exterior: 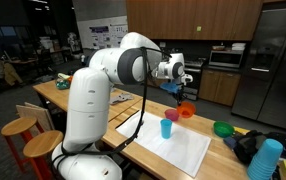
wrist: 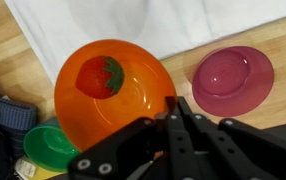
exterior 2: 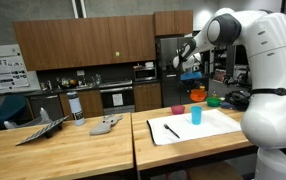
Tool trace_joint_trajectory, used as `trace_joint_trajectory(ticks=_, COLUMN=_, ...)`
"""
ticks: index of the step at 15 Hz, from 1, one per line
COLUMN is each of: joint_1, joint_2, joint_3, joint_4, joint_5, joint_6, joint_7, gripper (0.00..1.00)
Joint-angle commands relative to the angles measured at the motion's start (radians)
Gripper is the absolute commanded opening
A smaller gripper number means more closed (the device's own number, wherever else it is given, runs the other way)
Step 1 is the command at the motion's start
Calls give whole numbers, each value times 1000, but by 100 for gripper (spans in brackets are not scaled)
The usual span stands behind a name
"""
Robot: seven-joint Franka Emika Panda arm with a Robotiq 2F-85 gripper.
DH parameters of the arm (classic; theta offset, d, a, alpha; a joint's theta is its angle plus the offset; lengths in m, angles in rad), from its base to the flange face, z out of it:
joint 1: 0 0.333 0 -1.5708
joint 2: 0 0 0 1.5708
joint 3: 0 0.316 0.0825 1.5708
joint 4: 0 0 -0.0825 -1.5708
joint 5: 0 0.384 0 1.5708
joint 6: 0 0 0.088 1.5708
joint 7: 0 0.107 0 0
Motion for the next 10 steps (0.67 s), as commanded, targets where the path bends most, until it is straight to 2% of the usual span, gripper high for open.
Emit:
trace_joint_trajectory(ticks=1, joint_1=19, joint_2=-5, joint_3=19, joint_4=24, joint_5=-3, joint_6=-6, joint_7=-41, gripper=1)
trace_joint_trajectory(ticks=10, joint_1=34, joint_2=-19, joint_3=83, joint_4=36, joint_5=16, joint_6=-20, joint_7=-224, gripper=1)
